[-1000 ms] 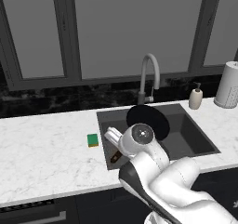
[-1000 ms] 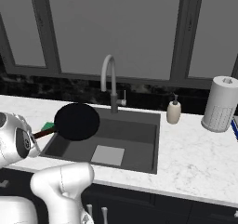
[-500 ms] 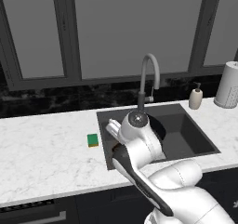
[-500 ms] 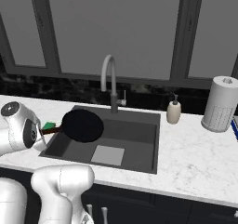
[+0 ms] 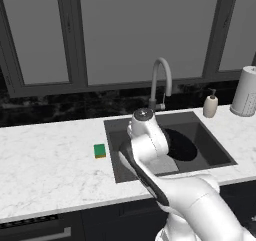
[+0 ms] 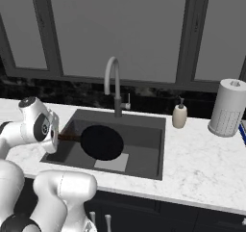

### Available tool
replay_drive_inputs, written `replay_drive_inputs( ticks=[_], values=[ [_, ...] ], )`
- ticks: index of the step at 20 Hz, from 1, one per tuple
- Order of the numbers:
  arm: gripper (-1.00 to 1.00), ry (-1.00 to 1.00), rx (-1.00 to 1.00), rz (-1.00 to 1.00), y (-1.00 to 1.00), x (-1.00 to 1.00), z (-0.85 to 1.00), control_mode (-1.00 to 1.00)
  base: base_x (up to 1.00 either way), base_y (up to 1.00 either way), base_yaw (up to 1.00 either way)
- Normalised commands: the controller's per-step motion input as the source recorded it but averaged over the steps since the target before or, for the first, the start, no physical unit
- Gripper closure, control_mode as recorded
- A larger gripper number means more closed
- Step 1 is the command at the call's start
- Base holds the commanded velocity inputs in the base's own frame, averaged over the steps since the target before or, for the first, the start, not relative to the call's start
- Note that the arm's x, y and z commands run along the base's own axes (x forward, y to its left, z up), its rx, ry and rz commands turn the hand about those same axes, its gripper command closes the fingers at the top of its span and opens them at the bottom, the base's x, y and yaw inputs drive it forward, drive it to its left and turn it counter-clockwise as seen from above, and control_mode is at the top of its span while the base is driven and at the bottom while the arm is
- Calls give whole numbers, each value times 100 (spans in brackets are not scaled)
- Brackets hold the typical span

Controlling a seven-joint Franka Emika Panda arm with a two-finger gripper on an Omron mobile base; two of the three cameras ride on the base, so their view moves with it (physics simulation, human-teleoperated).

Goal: Pick the pan and sponge and place them into the sink. Then turn on the water.

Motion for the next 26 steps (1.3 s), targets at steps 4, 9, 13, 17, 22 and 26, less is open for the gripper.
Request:
replay_drive_inputs(
  ticks=[4,9,13,17,22,26],
  values=[
    [100,9,0,0,-36,29,-38,-100,0,0,0],
    [100,3,0,4,-29,38,-42,-100,0,0,0],
    [100,0,0,1,-19,32,-54,-100,0,0,0],
    [100,0,0,0,-4,34,-46,-100,0,0,0],
    [100,0,0,-2,0,37,-28,-100,0,0,0],
    [100,5,0,-2,0,46,-32,-100,0,0,0]
  ],
)
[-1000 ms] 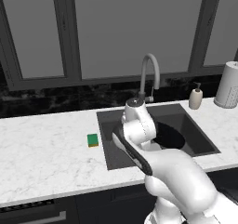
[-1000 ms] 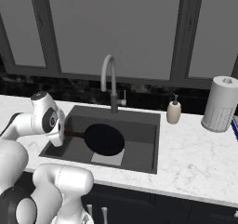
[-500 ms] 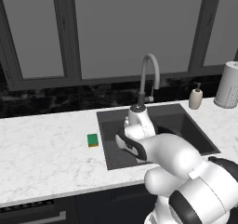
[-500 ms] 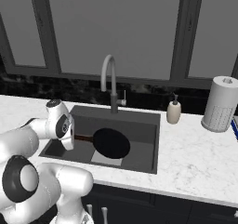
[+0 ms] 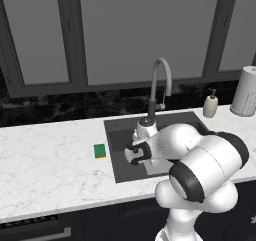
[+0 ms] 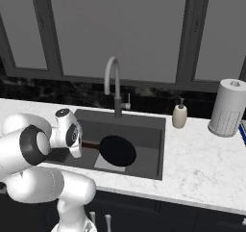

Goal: Pick the pan and sponge and place them into the sink. Then turn on the water.

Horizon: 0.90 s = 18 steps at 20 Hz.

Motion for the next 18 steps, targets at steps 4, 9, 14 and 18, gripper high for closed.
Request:
replay_drive_inputs(
  ticks=[4,9,14,18],
  values=[
    [100,9,0,-1,0,43,-38,-100,0,0,0],
    [100,5,0,-2,0,36,-35,-100,0,0,0],
    [100,2,-1,-3,0,37,-36,-100,0,0,0],
    [100,0,-6,-3,0,40,-44,-100,0,0,0]
  ],
)
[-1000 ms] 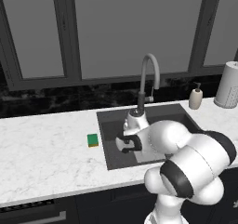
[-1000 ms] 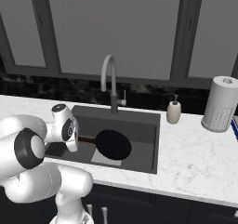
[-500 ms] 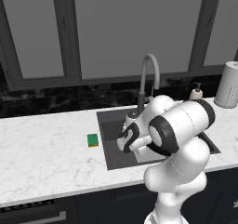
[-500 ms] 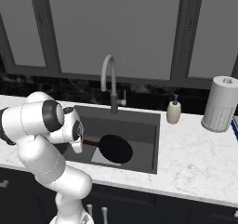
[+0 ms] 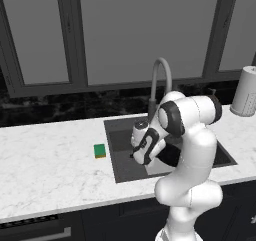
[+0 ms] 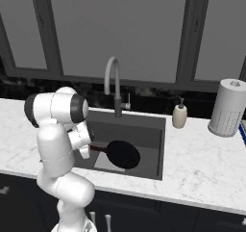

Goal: Pick the pan and sponge and place them into the sink. Then turn on the water.

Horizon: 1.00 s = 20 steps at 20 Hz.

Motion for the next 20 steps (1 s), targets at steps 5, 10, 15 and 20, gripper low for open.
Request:
replay_drive_inputs(
  ticks=[5,10,15,20],
  values=[
    [100,0,-8,-4,0,40,-53,-100,0,0,0],
    [100,0,-6,-4,4,8,-58,-100,0,0,0],
    [100,0,-8,-7,21,0,-53,-100,0,0,0],
    [100,0,-12,-8,34,0,-49,-100,0,0,0]
  ],
)
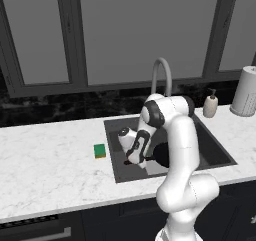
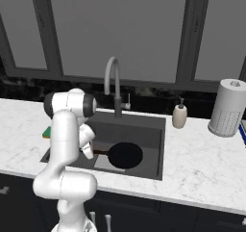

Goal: Pick the pan and sponge and place them into the sink. Then turn on the water.

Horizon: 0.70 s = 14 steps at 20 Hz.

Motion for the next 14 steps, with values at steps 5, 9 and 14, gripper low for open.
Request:
replay_drive_inputs(
  ticks=[5,9,14],
  values=[
    [-100,-5,-13,-8,38,-4,-33,-100,0,0,0],
    [-100,-29,-1,-6,12,-55,1,-100,0,0,0],
    [-100,-47,0,-7,0,-84,36,-100,0,0,0]
  ],
)
